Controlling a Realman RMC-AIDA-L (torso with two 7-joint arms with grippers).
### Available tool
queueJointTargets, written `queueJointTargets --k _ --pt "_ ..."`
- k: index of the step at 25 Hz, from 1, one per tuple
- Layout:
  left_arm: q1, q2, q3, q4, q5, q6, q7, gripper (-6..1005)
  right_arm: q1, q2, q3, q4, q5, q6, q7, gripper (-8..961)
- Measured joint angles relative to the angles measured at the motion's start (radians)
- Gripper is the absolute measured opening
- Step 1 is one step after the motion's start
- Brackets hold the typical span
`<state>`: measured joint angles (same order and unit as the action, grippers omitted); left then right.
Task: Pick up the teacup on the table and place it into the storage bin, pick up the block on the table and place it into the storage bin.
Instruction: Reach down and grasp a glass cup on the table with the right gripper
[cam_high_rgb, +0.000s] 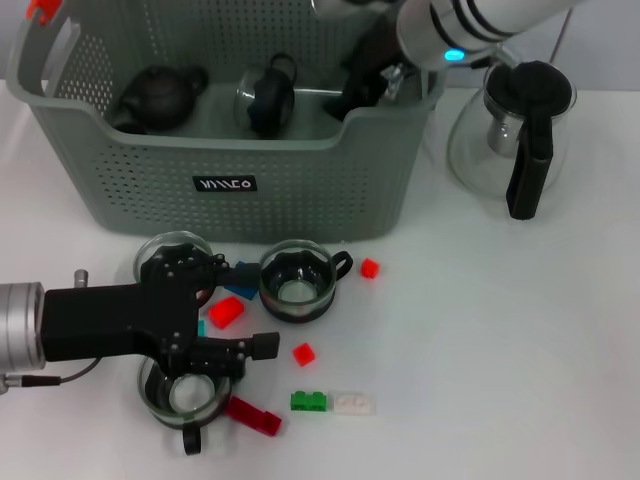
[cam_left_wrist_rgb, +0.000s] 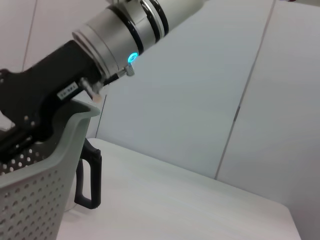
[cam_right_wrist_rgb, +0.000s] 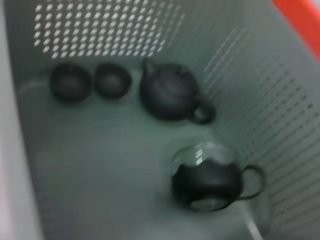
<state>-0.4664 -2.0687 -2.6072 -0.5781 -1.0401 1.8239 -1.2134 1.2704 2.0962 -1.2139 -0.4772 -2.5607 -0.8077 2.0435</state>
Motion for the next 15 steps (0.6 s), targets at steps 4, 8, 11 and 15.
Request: queueJointTargets --k 4,8,11,15 --pt "0.004 0.002 -0.002 0.001 0.000 0.001 0.000 903 -0.058 0.001 0.005 -0.130 0.023 -0.003 0.014 500" --pt "0.006 0.003 -0.002 0.001 0.000 0.000 0.000 903 -0.160 0.002 0.000 -0.311 0.132 -0.017 0.007 604" --pt "0.006 0.003 -0.002 0.002 0.000 0.000 0.000 902 -0.239 0.002 -0.004 -0.443 0.244 -0.073 -0.022 662" --pt "0.008 0.006 -0.002 0.003 0.003 0.005 0.000 902 -0.346 0.001 -0.004 -0.619 0.387 -0.217 -0.054 667"
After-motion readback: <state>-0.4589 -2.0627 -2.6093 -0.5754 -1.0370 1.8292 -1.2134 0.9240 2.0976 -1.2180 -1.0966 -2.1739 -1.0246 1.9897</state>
